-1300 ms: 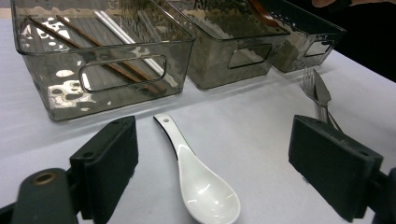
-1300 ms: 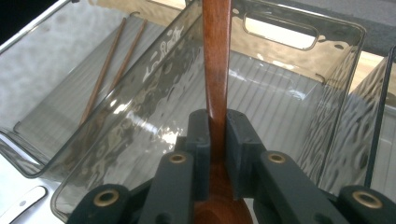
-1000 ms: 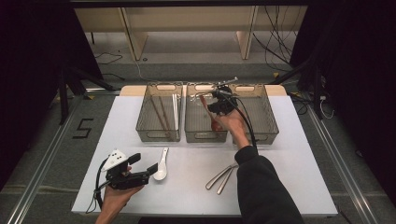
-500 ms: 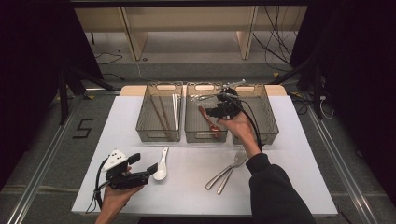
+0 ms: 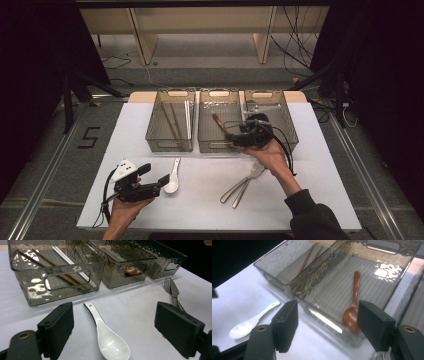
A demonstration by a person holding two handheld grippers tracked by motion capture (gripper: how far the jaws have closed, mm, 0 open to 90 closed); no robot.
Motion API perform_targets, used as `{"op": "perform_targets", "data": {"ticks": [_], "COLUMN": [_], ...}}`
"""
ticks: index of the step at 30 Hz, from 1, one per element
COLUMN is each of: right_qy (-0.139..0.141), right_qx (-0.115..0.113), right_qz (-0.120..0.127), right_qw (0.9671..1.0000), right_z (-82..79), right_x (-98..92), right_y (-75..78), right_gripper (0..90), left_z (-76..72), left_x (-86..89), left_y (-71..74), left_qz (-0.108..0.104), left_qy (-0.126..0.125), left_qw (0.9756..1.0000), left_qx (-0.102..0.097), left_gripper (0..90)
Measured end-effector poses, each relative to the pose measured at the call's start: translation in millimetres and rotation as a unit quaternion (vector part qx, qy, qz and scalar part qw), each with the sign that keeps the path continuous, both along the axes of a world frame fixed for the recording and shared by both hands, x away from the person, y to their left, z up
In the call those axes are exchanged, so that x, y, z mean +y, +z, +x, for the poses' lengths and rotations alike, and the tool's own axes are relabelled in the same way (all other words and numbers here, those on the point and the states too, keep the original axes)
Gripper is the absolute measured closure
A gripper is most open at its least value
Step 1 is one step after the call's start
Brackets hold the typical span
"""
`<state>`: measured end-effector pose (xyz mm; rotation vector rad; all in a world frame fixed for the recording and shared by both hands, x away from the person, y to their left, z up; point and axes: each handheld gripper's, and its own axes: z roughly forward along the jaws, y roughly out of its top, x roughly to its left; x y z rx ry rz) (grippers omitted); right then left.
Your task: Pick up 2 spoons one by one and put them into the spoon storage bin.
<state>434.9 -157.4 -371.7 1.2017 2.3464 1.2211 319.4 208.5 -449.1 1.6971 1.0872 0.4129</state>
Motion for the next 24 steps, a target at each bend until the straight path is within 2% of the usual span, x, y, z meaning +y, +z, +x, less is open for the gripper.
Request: {"op": "perform_targets", "data": {"ticks": [1,4,11,15,19,21,24], "right_qy": [0.001,0.006,-0.002,-0.005,-0.007,-0.009,-0.011], "right_qx": [-0.001,-0.004,-0.009,-0.015,-0.023,-0.027,-0.035], "right_qz": [0.003,0.006,0.025,0.045,0.041,0.049,0.044], "right_qw": [1.0,1.0,0.9996,0.9989,0.9989,0.9984,0.9984], "right_z": [-4.9,-18.8,-46.2,-60.6,-74.2,-80.3,-88.9], "right_x": [-2.7,-11.6,-29.6,-38.2,-45.2,-49.2,-53.5], "right_y": [-1.1,-5.2,-19.5,-24.9,-29.4,-32.4,-37.4], "right_gripper": [33.8,33.5,33.5,33.5,33.4,33.4,33.0], "left_z": [1.8,6.5,16.3,24.6,35.1,40.1,48.5], "left_x": [-1.3,-5.7,-11.4,-13.4,-17.9,-20.9,-24.6], "left_y": [-0.2,0.4,3.1,5.1,5.8,6.5,6.5], "left_qz": [-0.005,0.007,0.02,0.025,0.041,0.049,0.048], "left_qy": [-0.001,-0.01,-0.017,-0.021,-0.027,-0.03,-0.036], "left_qw": [1.0,0.9999,0.9996,0.9993,0.9986,0.9982,0.9979], "left_qx": [0.004,0.005,0.011,0.016,0.02,0.017,0.024], "left_gripper": [15.6,15.6,15.7,16.4,17.6,19.1,21.9]}}
